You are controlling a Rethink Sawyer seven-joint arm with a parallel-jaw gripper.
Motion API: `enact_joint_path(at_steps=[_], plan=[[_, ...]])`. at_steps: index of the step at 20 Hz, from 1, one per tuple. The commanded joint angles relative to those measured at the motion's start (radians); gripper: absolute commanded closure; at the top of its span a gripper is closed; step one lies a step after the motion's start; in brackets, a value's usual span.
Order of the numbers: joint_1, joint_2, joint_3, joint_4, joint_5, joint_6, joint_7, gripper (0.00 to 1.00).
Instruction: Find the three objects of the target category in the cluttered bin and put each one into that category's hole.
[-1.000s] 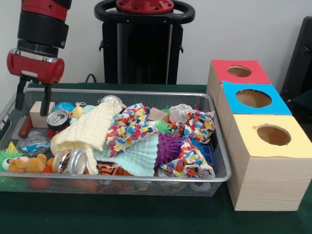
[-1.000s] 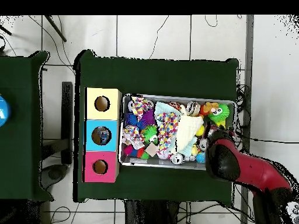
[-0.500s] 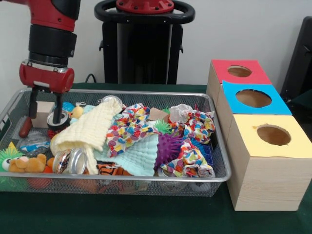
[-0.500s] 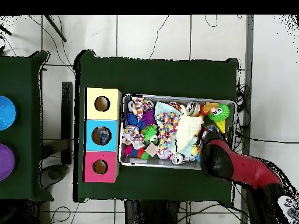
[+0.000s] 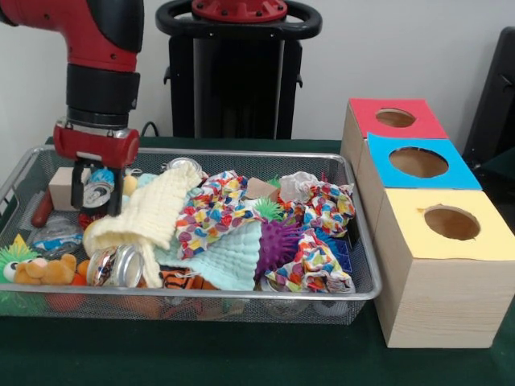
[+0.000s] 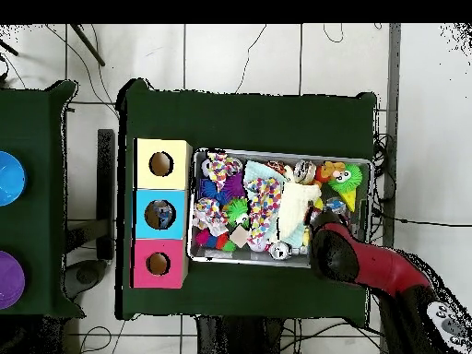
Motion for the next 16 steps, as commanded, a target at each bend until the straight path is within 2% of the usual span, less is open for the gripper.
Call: enact_joint_path(at_steps=[1, 12, 16], plan=[[0.028, 0.074, 0.006, -0.012, 0.024, -0.063, 0.162, 0.0], [0.032, 0.073, 0.005, -0.017, 0.028, -0.063, 0.158, 0.0], [0.013, 0.032, 0.015, -0.006, 0.02, -0.027, 0.137, 0.0]])
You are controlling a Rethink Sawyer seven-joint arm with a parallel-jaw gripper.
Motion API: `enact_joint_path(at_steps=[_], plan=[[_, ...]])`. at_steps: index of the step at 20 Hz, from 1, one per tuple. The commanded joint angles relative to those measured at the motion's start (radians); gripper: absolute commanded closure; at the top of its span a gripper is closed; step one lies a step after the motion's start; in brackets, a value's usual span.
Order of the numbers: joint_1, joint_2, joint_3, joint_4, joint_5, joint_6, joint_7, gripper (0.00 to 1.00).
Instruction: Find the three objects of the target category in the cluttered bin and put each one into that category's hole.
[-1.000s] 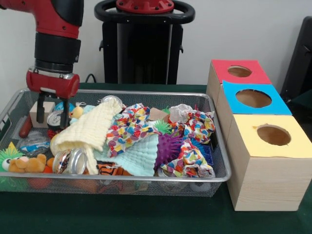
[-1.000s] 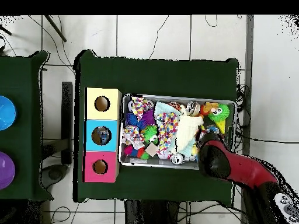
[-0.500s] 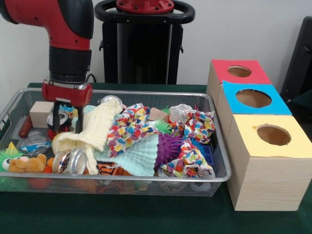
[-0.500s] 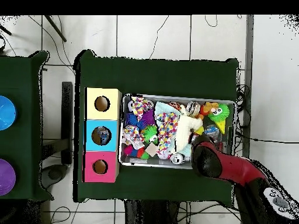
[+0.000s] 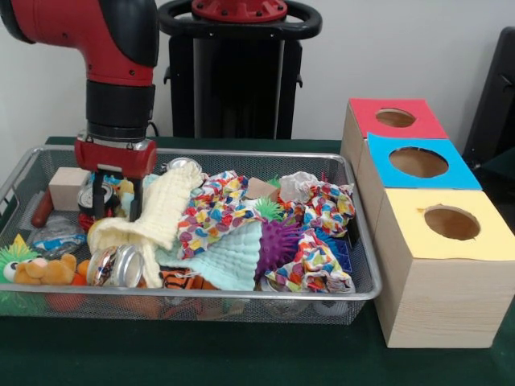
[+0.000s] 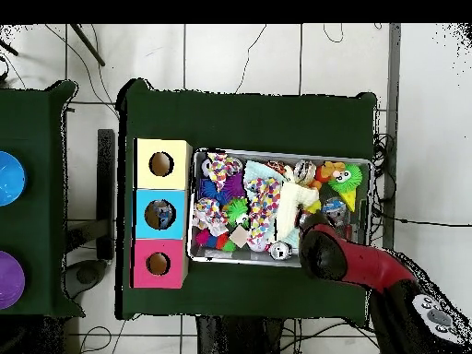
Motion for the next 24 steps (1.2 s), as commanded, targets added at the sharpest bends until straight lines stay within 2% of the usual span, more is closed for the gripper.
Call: enact_joint_path(at_steps=[1, 7, 10, 17, 24], plan=[[-0.023, -0.03, 0.034, -0.003, 0.017, 0.008, 0.124, 0.0], [-0.063, -0.123, 0.086, 0.001, 0.031, 0.121, 0.067, 0.0], [-0.085, -0.14, 0.115, -0.01, 0.033, 0.158, 0.04, 0.0], [-0.161, -0.064, 0.174, -0.064, -0.015, 0.149, -0.006, 0.0], [-0.136, -0.011, 0.148, -0.088, -0.036, 0.085, 0.029, 0.0]])
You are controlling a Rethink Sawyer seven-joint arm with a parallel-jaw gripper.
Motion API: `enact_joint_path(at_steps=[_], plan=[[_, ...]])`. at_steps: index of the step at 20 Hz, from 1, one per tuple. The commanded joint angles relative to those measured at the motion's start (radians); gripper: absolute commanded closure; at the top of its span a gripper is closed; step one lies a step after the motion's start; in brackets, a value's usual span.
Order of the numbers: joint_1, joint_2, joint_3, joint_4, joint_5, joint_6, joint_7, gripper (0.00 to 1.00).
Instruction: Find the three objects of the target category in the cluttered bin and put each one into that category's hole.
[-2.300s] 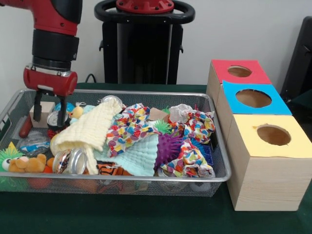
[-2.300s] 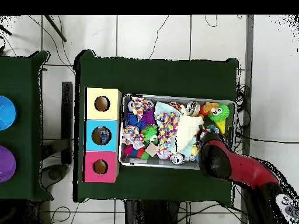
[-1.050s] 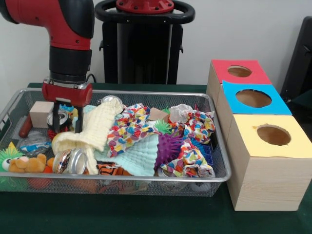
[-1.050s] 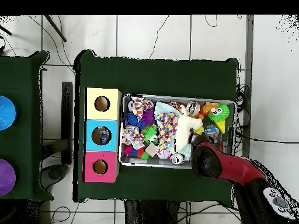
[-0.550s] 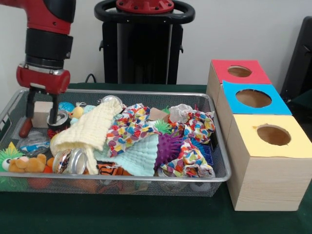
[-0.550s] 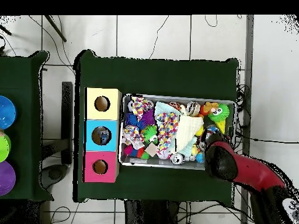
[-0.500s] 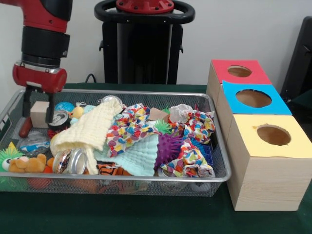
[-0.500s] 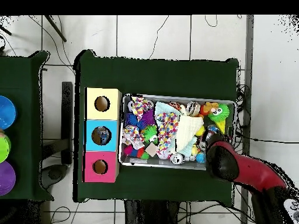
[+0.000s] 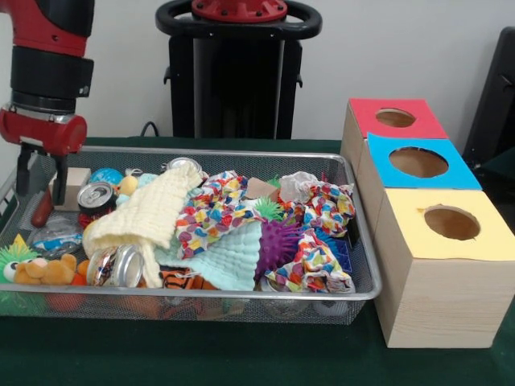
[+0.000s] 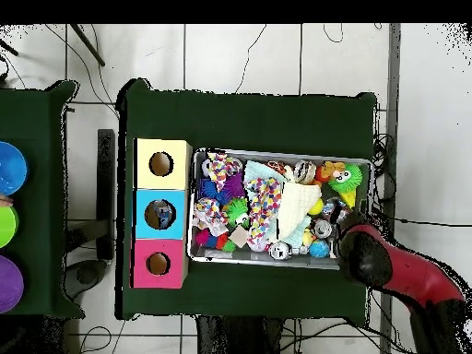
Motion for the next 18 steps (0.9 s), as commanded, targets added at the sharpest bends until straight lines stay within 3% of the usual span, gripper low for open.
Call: enact_joint_path(at_steps=[1, 6, 18], plan=[[0.014, 0.075, 0.085, -0.064, -0.037, 0.026, 0.032, 0.0], [0.005, 0.123, 0.092, -0.088, -0.047, -0.001, 0.031, 0.0], [-0.012, 0.155, 0.101, -0.088, -0.06, -0.03, 0.033, 0.0]])
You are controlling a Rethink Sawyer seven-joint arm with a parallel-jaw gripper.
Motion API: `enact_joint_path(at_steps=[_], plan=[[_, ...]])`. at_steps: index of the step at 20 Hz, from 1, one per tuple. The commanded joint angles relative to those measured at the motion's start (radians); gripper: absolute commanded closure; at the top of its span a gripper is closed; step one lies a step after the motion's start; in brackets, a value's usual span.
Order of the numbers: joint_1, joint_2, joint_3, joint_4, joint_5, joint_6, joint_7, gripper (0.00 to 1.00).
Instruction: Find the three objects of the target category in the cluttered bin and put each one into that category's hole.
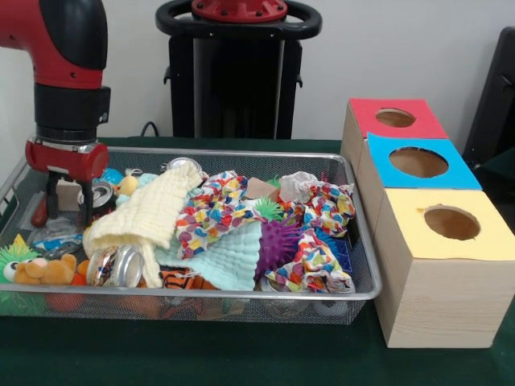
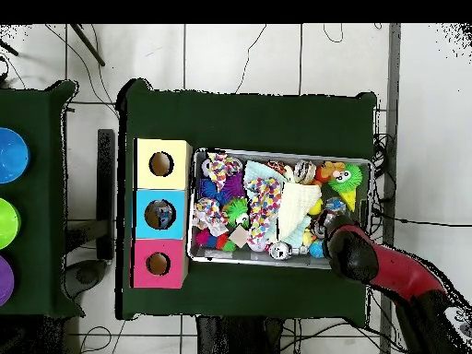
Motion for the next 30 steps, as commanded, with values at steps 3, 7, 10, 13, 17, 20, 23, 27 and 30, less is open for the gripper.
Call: enact_joint_path(at_steps=[3, 7, 10, 13, 17, 20, 23, 27, 30], plan=[[-0.012, 0.045, 0.101, -0.063, -0.056, -0.026, 0.035, 0.0], [-0.006, 0.042, 0.101, -0.068, -0.05, -0.021, 0.037, 0.0], [0.003, 0.042, 0.097, -0.074, -0.045, -0.019, 0.041, 0.0], [0.009, 0.039, 0.083, -0.059, -0.05, -0.041, 0.055, 0.0], [0.005, 0.046, 0.089, -0.068, -0.05, -0.041, 0.053, 0.0], [0.005, 0.048, 0.088, -0.069, -0.05, -0.045, 0.054, 0.0], [0.001, 0.05, 0.092, -0.069, -0.052, -0.046, 0.051, 0.0], [0.008, 0.062, 0.087, -0.077, -0.054, -0.057, 0.055, 0.0], [0.004, 0.097, 0.105, -0.112, -0.057, -0.052, 0.04, 0.0]])
